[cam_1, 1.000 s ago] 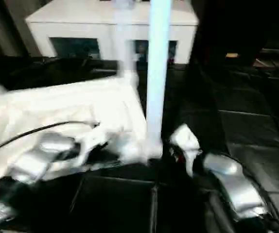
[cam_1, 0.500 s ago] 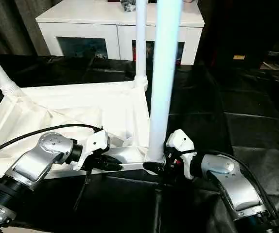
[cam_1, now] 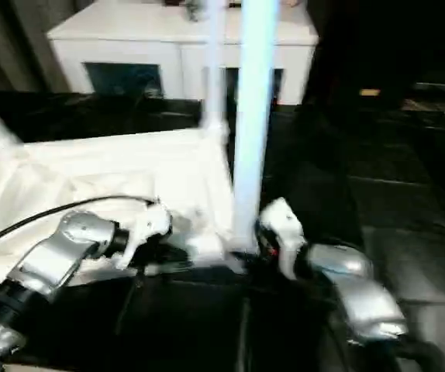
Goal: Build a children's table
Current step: Rotate leg to tighten
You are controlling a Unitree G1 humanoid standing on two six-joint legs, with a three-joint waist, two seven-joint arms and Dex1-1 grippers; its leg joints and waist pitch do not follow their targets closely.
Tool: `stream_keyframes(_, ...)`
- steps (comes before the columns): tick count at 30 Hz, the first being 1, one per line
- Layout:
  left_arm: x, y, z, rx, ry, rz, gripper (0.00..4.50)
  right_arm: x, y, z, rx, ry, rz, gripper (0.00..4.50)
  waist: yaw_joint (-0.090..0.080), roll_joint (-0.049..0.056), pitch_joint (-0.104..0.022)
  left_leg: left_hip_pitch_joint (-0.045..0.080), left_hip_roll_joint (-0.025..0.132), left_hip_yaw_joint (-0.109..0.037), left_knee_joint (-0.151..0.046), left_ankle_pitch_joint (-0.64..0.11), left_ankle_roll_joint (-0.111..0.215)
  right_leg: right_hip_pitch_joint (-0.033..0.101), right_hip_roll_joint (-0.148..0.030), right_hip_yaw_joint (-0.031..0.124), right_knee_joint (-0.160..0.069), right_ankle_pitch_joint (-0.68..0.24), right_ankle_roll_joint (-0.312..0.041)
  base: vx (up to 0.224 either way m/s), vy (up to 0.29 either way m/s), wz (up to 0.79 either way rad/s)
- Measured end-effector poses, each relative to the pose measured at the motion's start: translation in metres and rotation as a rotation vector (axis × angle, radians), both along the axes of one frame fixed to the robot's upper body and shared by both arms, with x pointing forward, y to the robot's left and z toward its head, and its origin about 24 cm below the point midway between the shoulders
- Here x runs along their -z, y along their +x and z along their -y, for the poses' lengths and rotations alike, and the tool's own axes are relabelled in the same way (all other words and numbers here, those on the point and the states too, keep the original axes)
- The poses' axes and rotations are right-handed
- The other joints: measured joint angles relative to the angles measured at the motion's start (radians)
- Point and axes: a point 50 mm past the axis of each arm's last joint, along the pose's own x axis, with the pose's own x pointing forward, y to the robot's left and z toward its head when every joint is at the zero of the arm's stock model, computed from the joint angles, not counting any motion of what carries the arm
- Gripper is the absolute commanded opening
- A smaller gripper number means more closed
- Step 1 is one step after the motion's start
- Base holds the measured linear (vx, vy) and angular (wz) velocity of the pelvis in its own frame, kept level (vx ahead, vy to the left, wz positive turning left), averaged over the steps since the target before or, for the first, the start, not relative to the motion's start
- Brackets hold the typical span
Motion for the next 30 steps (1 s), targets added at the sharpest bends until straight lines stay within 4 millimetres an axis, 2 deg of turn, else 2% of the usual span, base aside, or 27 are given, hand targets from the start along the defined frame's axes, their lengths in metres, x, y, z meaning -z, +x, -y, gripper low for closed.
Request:
stream_keyframes(1, 0.0, 0.004, 0.002, -0.033, 0.006, 0.015, 0.0, 0.0, 0.005, -0.002, 0.064, 0.011, 0.003, 2.66, -0.003, 0.0, 0.0, 0.003, 0.0, 0.0, 0.001, 0.0, 0.0, 0.0, 0.0, 0.0, 0.0, 0.0, 0.0, 0.0, 0.0, 0.0)
stream_keyframes(5, 0.005, 0.019, 0.041, -0.246, -0.056, 0.055, 0.0, 0.004, 0.03, -0.009, 0.482, 0.029, 0.006, 2.65, -0.008, -0.002, 0.0, 0.006, -0.002, 0.0, 0.002, 0.0, -0.001, 0.002, 0.0, 0.003, -0.001, 0.002, -0.003, 0.0, 0.0, 0.0)
stream_keyframes(9, 0.008, 0.021, 0.072, -0.332, -0.097, 0.063, 0.0, 0.005, 0.041, -0.015, 0.706, 0.015, 0.017, 2.65, -0.005, -0.002, -0.001, 0.006, -0.003, 0.0, 0.002, 0.0, -0.001, 0.005, 0.0, 0.005, -0.005, 0.002, -0.003, 0.0, 0.0, 0.0)
stream_keyframes(11, 0.008, 0.022, 0.085, -0.363, -0.095, 0.083, 0.0, 0.005, 0.048, -0.017, 0.775, -0.02, 0.03, 2.65, -0.004, 0.001, -0.002, 0.005, -0.004, 0.001, 0.001, 0.0, -0.001, 0.005, 0.0, 0.007, -0.007, 0.003, -0.003, 0.0, 0.0, 0.0)
stream_keyframes(15, 0.008, 0.023, 0.088, -0.36, -0.09, 0.113, 0.0, 0.005, 0.051, -0.019, 0.785, -0.042, 0.054, 2.65, -0.004, 0.002, -0.003, 0.005, -0.004, 0.001, 0.0, 0.0, 0.0, 0.007, 0.0, 0.008, -0.007, 0.002, -0.002, 0.0, 0.0, 0.0)
stream_keyframes(17, 0.008, 0.023, 0.087, -0.353, -0.084, 0.126, 0.0, 0.004, 0.05, -0.018, 0.782, -0.03, 0.061, 3.35, -0.002, 0.002, -0.003, 0.005, -0.004, 0.001, -0.002, 0.0, 0.0, 0.007, 0.0, 0.007, -0.007, 0.002, -0.001, 0.0, 0.0, 0.0)
stream_keyframes(20, 0.008, 0.024, 0.085, -0.343, -0.077, 0.146, 0.0, 0.006, 0.043, -0.014, 0.737, -0.023, 0.086, 3.37, 0.003, 0.003, -0.002, 0.004, -0.004, 0.001, -0.002, 0.0, 0.0, 0.005, 0.0, 0.007, -0.007, 0.002, 0.0, 0.0, 0.0, 0.0)
stream_keyframes(22, 0.008, 0.026, 0.082, -0.347, -0.071, 0.155, 0.0, 0.006, 0.041, -0.014, 0.711, -0.029, 0.097, 3.72, 0.002, 0.003, -0.002, 0.004, -0.004, 0.001, -0.003, 0.0, 0.0, 0.004, 0.0, 0.007, -0.007, 0.004, 0.003, 0.0, 0.0, 0.0)
stream_keyframes(26, 0.007, 0.028, 0.076, -0.337, -0.069, 0.172, 0.0, 0.001, 0.03, -0.003, 0.553, -0.136, 0.171, 3.88, -0.003, 0.005, 0.0, -0.004, -0.003, 0.0, -0.003, 0.0, 0.0, 0.0, 0.001, 0.007, -0.007, 0.005, 0.006, 0.0, 0.0, 0.0)
stream_keyframes(30, 0.007, 0.029, 0.071, -0.313, -0.067, 0.184, 0.0, -0.009, 0.014, 0.009, 0.336, -0.136, 0.187, 3.88, -0.003, 0.006, -0.001, -0.004, -0.003, 0.0, -0.005, 0.0, 0.0, 0.0, 0.001, 0.006, -0.007, 0.005, 0.007, 0.0, 0.0, 0.0)
